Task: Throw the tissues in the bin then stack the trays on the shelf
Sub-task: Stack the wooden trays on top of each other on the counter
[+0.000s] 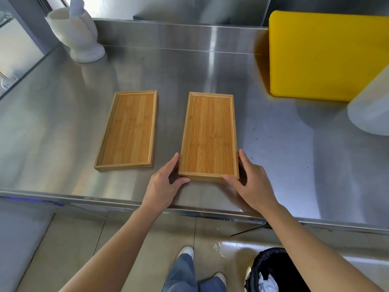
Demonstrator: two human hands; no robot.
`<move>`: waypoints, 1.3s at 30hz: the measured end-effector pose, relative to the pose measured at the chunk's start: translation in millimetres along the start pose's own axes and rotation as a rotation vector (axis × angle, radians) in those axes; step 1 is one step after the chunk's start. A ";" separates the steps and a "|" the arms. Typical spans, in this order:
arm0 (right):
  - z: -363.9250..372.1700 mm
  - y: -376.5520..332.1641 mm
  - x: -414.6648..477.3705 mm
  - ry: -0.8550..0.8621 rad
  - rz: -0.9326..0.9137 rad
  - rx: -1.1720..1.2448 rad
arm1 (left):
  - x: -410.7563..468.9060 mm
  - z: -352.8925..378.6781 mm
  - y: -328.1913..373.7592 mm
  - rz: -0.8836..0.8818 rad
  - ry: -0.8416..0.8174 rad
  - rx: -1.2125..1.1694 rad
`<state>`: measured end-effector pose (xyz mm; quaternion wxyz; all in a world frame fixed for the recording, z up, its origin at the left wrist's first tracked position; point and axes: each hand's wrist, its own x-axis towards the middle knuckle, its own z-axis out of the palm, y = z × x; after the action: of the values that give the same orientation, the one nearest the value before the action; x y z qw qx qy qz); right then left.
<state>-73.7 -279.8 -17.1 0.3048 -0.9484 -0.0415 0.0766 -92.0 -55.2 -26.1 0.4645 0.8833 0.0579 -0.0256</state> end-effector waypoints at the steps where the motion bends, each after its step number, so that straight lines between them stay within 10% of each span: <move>1: -3.7 -2.5 0.4 0.078 -0.018 -0.009 | -0.9 -4.6 -0.5 0.008 0.018 -0.023; 6: -20.1 -36.9 26.4 0.335 -0.169 -0.045 | 4.9 -40.9 -4.7 0.089 0.212 -0.014; 13: 12.0 -138.7 69.4 0.081 -0.180 0.152 | 42.5 -110.0 -24.0 -0.092 0.463 0.123; 20: 71.6 -211.8 87.4 -0.365 0.123 0.341 | 61.9 -139.1 -43.7 -0.309 0.298 0.157; 39: 86.2 -214.8 87.6 -0.216 0.395 0.564 | 71.1 -158.7 -60.8 -0.569 0.077 -0.239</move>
<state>-8.9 -45.3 28.7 0.5277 -0.8031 0.1334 0.2425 -30.5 115.3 7.1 0.5367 0.7711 0.3230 -0.1140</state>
